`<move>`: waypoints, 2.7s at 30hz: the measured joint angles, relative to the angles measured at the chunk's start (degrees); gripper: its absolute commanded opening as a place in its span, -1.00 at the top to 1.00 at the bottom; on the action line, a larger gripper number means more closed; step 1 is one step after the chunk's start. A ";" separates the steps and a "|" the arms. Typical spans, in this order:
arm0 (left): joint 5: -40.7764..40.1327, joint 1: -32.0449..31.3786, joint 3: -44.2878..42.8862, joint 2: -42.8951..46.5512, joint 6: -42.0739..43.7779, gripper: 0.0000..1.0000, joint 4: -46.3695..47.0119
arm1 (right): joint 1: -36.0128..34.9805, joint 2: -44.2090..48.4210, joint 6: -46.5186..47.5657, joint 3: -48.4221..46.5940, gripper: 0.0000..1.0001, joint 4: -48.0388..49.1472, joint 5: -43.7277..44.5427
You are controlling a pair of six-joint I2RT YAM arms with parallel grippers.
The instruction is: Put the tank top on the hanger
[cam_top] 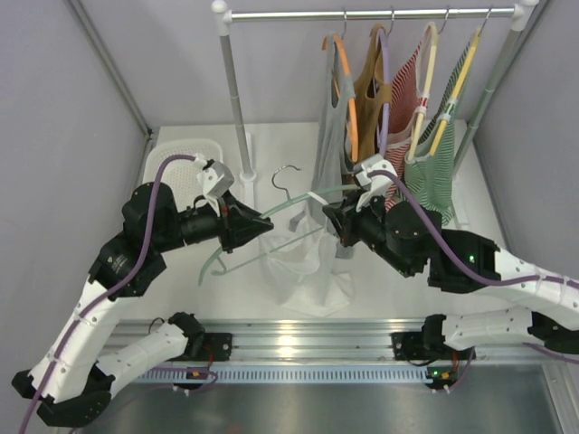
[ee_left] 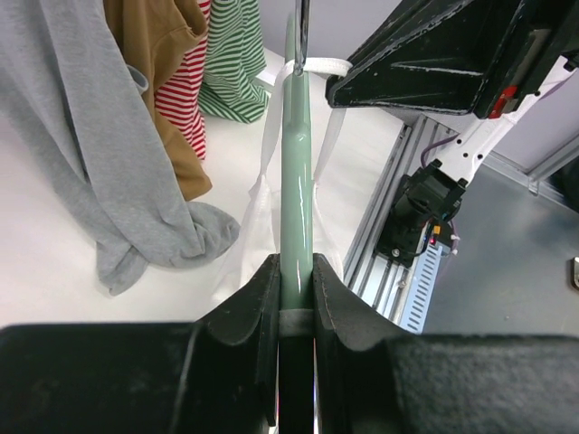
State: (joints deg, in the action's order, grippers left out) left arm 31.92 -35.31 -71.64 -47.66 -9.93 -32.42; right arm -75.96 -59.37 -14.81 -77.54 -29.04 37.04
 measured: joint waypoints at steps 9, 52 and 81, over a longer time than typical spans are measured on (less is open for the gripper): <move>-3.41 -0.04 -1.44 1.09 -0.04 1.00 -1.05 | 0.02 0.28 -0.90 -1.36 1.00 -0.61 -0.07; -16.68 -0.04 -17.66 0.63 3.43 1.00 -24.48 | 0.11 1.66 2.71 -13.20 -0.15 -3.78 7.82; -48.39 -0.02 -28.87 -27.08 4.28 1.00 -10.97 | 0.11 3.58 1.09 -12.44 -0.11 -7.50 9.46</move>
State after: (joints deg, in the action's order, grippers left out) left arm -16.47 -35.33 -100.51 -74.74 -5.65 -43.40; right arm -75.85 -55.79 -13.72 -89.97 -36.53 46.50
